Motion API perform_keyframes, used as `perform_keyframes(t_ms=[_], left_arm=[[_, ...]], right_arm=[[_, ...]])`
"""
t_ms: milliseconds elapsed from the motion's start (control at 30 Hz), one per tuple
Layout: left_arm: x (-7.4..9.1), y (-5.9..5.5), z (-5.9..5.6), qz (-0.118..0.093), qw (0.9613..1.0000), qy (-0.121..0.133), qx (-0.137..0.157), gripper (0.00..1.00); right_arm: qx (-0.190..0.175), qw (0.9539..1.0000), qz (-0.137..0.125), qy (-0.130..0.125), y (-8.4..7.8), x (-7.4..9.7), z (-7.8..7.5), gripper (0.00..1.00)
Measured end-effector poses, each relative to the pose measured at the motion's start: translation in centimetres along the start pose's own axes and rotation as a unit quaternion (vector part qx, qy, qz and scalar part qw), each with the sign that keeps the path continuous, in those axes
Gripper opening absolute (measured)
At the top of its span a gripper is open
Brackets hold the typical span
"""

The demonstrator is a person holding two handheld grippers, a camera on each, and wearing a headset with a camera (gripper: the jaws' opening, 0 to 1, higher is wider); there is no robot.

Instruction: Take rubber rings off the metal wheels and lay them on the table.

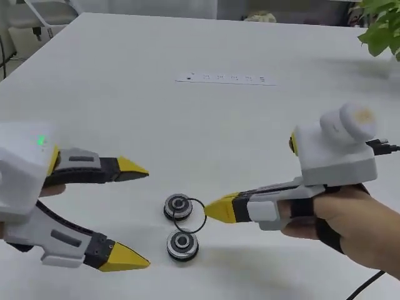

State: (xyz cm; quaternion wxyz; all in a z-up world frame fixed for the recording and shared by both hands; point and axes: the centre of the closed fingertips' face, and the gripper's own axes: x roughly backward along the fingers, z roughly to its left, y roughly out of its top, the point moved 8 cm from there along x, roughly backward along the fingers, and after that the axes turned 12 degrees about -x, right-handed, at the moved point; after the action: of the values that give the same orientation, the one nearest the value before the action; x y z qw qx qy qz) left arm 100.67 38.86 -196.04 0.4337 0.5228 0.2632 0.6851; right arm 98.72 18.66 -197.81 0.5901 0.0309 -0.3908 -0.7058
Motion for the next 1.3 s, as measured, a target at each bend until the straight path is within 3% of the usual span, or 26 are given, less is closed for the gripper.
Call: perform_keyframes(t_ms=[267, 533, 667, 767, 867, 1300], left_arm=[[2.6, -1.0, -0.3, 0.004, 0.9983, 0.049, 0.032, 0.86], [4.5, -2.3, -1.6, 0.012, 0.993, 0.086, 0.08, 0.98], [5.1, -2.8, -2.1, 0.001, 0.9889, 0.106, 0.104, 0.99], [5.1, -3.2, -2.6, -0.002, 0.9872, 0.108, 0.117, 0.99], [5.0, -3.2, -3.0, -0.015, 0.9831, 0.118, 0.139, 0.99], [4.5, -3.0, -3.9, -0.016, 0.9826, 0.111, 0.148, 0.99]], right_arm=[[0.014, 0.9998, 0.016, 0.006, 0.6, -0.9, 0.7, 0.0], [0.03, 0.9983, 0.045, 0.02, 1.0, -3.3, 1.3, 0.0], [0.04, 0.9973, 0.057, 0.025, 0.9, -4.3, 1.5, 0.0], [0.05, 0.9962, 0.067, 0.024, 0.8, -5.6, 1.6, 0.0], [0.069, 0.9946, 0.076, 0.012, 0.6, -6.6, 1.4, 0.0], [0.11, 0.9877, 0.106, -0.031, -0.1, -9.6, 0.0, 0.0]])
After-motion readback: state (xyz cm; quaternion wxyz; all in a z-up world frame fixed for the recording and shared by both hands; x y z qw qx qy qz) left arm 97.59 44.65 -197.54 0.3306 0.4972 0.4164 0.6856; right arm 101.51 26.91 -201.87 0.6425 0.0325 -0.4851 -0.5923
